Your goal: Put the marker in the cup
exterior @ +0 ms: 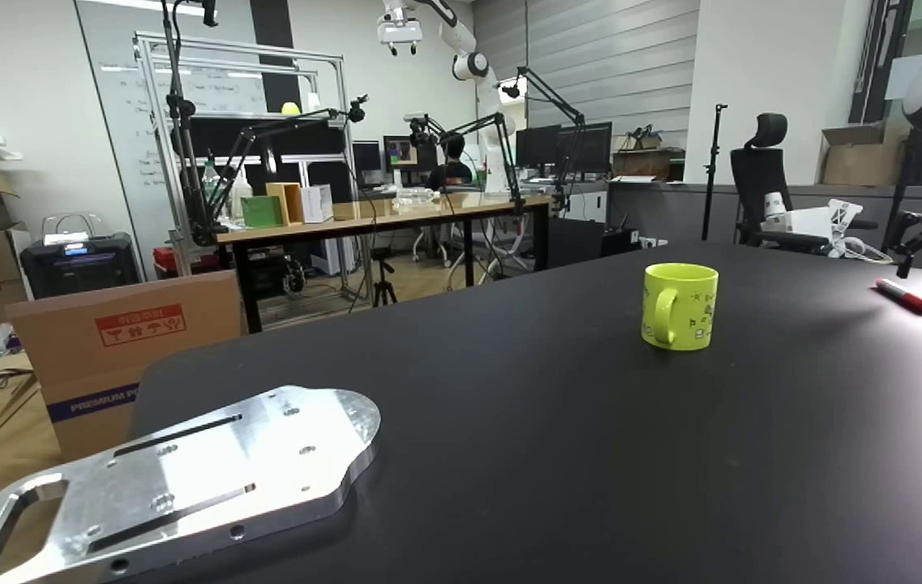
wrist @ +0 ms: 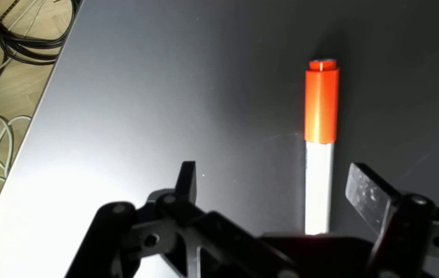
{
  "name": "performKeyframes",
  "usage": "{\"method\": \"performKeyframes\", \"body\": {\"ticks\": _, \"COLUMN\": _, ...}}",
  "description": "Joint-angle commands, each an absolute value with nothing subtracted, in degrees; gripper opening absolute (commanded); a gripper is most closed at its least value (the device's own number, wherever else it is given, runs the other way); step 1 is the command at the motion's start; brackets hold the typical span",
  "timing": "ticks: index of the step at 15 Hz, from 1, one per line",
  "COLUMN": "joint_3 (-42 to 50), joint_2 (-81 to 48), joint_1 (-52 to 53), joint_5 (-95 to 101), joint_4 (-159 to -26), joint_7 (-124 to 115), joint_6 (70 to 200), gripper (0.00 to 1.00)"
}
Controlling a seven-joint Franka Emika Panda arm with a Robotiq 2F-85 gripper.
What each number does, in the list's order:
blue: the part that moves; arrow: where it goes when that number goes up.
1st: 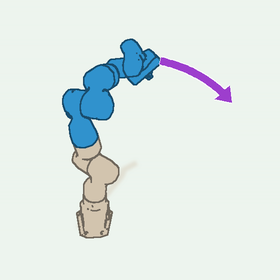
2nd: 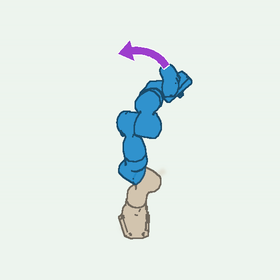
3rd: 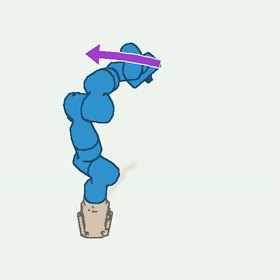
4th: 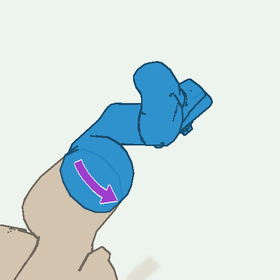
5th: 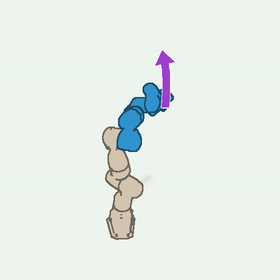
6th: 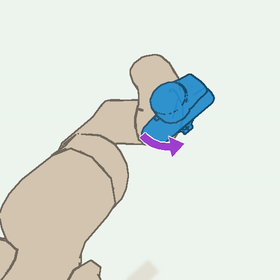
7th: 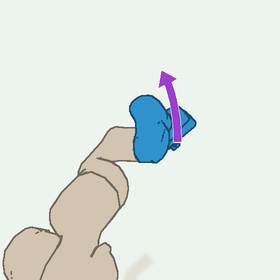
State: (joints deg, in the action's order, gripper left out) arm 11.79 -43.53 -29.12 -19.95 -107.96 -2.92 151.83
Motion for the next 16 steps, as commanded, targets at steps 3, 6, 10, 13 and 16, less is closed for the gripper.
{"method": "performKeyframes", "body": {"ticks": 3, "joint_3": 8.3, "joint_2": -44.4, "joint_1": -32.7, "joint_5": -20.1, "joint_4": -105.0, "joint_7": 3.5, "joint_6": 148.9, "gripper": 1.0}}
{"method": "performKeyframes", "body": {"ticks": 6, "joint_3": 9.6, "joint_2": -43.6, "joint_1": -31.3, "joint_5": -19.2, "joint_4": -106.8, "joint_7": 2.3, "joint_6": 149.9, "gripper": 1.0}}
{"method": "performKeyframes", "body": {"ticks": 10, "joint_3": 10.1, "joint_2": -43.6, "joint_1": -31.3, "joint_5": -18.6, "joint_4": -106.5, "joint_7": 2.2, "joint_6": 149.0, "gripper": 1.0}}
{"method": "performKeyframes", "body": {"ticks": 13, "joint_3": 8.8, "joint_2": -43.3, "joint_1": -31.9, "joint_5": -19.8, "joint_4": -107.3, "joint_7": 3.2, "joint_6": 150.1, "gripper": 1.0}}
{"method": "performKeyframes", "body": {"ticks": 16, "joint_3": 7.3, "joint_2": -43.1, "joint_1": -32.0, "joint_5": -20.7, "joint_4": -108.6, "joint_7": 3.7, "joint_6": 152.2, "gripper": 1.0}}
